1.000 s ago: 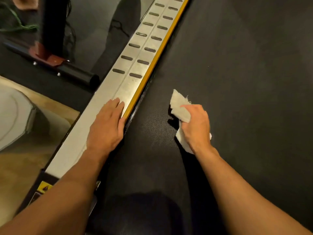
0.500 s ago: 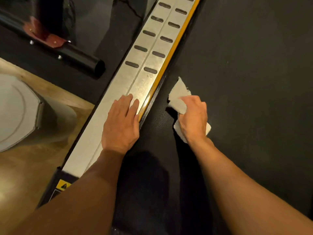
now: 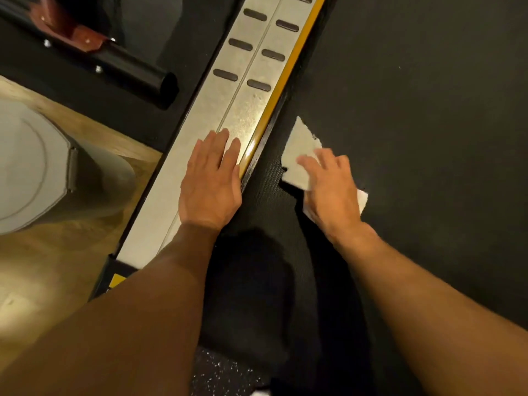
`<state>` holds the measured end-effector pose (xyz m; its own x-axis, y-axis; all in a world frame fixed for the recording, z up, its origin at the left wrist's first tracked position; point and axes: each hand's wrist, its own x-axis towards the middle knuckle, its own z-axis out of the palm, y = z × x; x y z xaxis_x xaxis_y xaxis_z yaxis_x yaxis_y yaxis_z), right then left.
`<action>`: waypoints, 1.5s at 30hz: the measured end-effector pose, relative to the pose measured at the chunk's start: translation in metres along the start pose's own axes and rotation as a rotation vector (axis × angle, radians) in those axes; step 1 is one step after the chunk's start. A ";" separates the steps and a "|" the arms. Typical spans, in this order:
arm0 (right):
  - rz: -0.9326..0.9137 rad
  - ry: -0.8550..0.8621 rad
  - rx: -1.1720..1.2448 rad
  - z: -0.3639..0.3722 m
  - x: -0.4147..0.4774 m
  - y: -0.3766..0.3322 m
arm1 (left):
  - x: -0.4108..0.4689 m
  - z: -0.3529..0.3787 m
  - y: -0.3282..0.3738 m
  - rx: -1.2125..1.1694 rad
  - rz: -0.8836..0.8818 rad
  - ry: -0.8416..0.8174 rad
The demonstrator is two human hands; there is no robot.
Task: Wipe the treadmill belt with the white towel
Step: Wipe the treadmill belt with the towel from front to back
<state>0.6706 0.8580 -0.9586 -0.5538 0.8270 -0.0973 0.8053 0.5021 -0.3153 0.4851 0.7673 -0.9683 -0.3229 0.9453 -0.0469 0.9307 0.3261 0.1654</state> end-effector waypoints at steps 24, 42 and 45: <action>-0.265 -0.090 0.095 0.017 -0.162 -0.024 | -0.091 -0.008 -0.007 -0.176 0.056 0.023; 0.011 0.076 0.091 -0.001 -0.097 -0.040 | -0.112 0.002 -0.005 0.192 0.124 -0.094; -0.029 -0.030 -0.037 0.023 -0.129 -0.054 | -0.111 0.002 -0.004 0.213 0.131 -0.098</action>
<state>0.6936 0.7184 -0.9504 -0.5830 0.8040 -0.1172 0.7956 0.5356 -0.2830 0.5179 0.6610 -0.9660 -0.1889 0.9726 -0.1357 0.9820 0.1860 -0.0341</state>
